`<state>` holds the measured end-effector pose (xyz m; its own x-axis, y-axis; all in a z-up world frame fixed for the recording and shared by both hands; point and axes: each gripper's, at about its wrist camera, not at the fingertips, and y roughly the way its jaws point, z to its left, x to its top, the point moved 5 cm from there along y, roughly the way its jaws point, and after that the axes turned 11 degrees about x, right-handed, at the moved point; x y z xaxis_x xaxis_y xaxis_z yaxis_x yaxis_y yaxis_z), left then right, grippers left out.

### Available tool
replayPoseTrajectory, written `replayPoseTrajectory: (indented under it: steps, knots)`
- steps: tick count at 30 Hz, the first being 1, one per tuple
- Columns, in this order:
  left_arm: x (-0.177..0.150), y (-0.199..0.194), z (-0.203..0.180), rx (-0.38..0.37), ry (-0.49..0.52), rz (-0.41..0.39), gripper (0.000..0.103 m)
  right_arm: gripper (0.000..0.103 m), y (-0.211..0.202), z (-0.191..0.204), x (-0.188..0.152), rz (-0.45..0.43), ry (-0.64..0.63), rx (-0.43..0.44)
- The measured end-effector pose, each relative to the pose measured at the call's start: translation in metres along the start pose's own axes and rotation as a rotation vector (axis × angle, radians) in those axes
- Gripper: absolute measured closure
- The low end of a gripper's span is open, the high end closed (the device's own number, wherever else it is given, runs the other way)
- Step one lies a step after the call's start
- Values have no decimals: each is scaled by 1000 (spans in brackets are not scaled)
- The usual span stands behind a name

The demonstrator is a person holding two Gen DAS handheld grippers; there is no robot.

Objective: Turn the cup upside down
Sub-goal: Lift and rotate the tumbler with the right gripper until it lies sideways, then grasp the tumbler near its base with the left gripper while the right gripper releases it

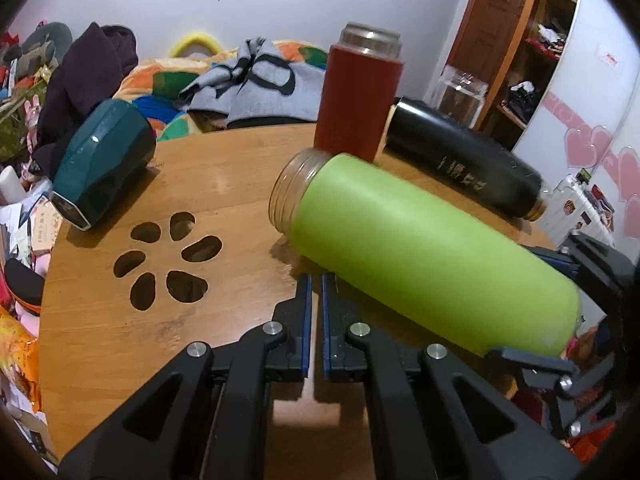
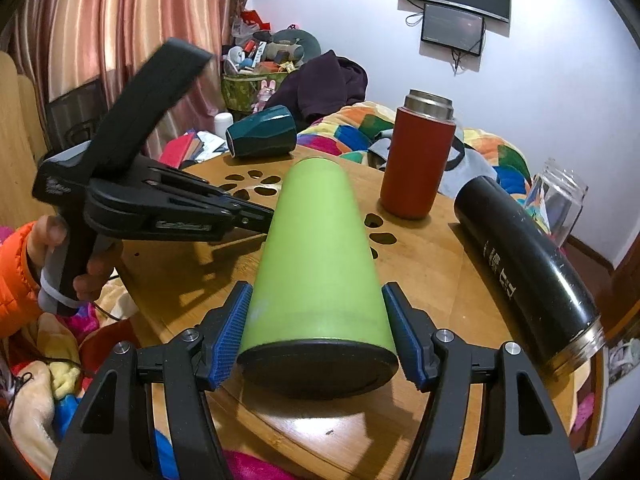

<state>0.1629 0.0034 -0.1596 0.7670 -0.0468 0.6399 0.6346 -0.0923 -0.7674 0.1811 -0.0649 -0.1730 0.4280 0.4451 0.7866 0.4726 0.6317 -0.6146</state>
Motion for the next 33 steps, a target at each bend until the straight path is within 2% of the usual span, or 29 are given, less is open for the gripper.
replayPoseTrajectory:
  steps: [6,10,16,24,33]
  knots:
    - [16,-40,-10,9,31,-122,101,40,-1,2,-1,-19,15,2]
    - [27,-63,-35,-14,105,-203,98,38,-1,2,-2,-29,30,22]
    - [28,-50,-65,-19,178,-187,98,38,-1,2,-8,-34,44,34]
    - [26,-47,-60,-35,154,-173,97,40,-3,-3,-18,-37,92,64]
    - [29,-61,-49,-38,137,-211,97,40,-40,-8,5,-157,95,31]
